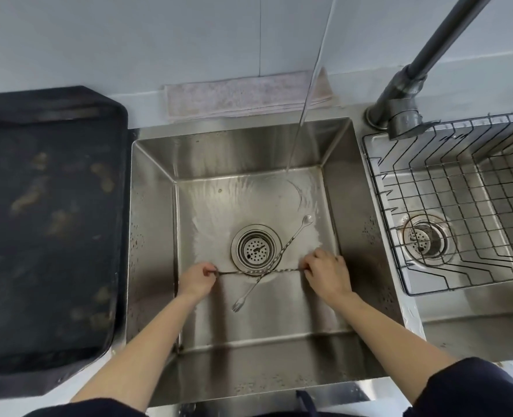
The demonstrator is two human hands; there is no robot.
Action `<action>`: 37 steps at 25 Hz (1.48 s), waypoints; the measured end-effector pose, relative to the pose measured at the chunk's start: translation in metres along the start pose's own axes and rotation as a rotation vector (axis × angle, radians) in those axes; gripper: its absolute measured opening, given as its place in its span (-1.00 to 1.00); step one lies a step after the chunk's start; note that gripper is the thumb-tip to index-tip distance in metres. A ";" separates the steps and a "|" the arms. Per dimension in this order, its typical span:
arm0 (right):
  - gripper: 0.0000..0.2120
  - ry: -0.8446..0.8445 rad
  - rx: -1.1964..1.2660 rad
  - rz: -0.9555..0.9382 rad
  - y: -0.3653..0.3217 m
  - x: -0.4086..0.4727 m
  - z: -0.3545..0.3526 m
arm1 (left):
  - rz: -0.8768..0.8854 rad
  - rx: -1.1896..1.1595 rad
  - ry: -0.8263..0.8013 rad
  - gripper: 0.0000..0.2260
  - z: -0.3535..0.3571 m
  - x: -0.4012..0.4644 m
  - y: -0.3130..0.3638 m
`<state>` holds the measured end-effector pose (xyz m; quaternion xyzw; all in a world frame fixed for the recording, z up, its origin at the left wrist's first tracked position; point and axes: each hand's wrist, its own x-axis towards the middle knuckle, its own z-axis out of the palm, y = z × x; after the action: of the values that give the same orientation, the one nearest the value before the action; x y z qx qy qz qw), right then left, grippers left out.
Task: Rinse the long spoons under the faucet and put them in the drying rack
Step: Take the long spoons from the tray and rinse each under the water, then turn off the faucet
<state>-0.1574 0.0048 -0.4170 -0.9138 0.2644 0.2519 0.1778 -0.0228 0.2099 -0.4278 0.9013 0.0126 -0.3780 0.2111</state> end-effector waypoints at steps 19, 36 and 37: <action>-0.62 0.213 0.142 -0.110 -0.011 -0.048 -0.090 | 0.432 0.080 0.123 -0.56 -0.065 -0.076 0.102; -0.74 0.664 0.286 -0.086 0.032 -0.076 -0.233 | 1.033 -0.174 0.485 -0.60 -0.164 -0.202 0.290; -0.73 0.668 0.265 -0.080 0.035 -0.072 -0.235 | 1.044 -0.192 0.482 -0.64 -0.164 -0.202 0.297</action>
<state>-0.1444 -0.1016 -0.1934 -0.9244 0.3023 -0.1040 0.2081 -0.0019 0.0308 -0.0768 0.8255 -0.3517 -0.0054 0.4414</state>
